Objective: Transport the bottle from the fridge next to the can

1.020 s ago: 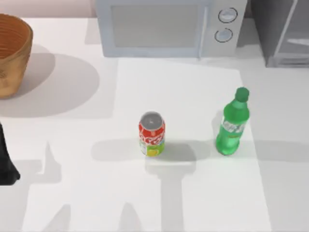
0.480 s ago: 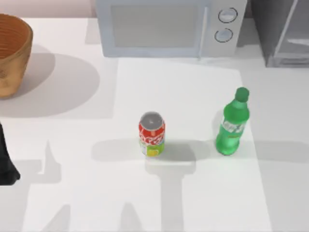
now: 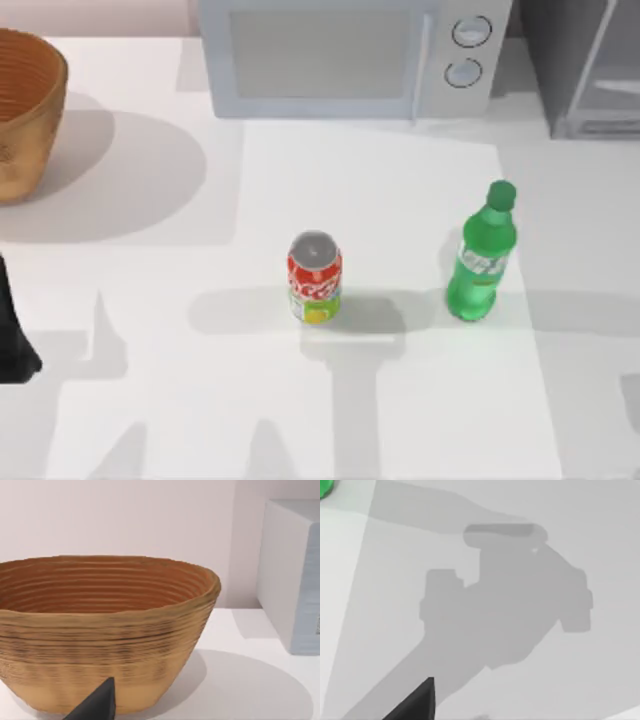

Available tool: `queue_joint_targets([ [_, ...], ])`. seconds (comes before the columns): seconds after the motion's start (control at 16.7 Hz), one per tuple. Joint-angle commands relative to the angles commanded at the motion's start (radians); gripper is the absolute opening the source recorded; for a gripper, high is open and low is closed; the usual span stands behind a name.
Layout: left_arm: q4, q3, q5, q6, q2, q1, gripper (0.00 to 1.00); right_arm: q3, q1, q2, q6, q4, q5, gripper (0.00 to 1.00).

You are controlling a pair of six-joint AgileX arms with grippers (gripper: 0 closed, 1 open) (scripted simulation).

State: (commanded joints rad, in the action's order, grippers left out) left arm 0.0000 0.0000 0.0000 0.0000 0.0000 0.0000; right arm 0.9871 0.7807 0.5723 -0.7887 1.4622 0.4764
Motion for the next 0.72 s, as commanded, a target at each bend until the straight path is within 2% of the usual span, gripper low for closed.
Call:
queue_joint_targets([
  [0.36, 0.000, 0.000, 0.000, 0.000, 0.000, 0.000, 1.00, 0.196, 0.637, 0.727, -0.701, 0.005, 0.278, 1.00],
  [0.54, 0.000, 0.000, 0.000, 0.000, 0.000, 0.000, 1.00, 0.268, 0.849, 0.989, -0.970, 0.007, 0.375, 1.00],
  [0.72, 0.000, 0.000, 0.000, 0.000, 0.000, 0.000, 1.00, 0.317, 0.975, 1.158, -1.148, 0.008, 0.440, 1.00],
])
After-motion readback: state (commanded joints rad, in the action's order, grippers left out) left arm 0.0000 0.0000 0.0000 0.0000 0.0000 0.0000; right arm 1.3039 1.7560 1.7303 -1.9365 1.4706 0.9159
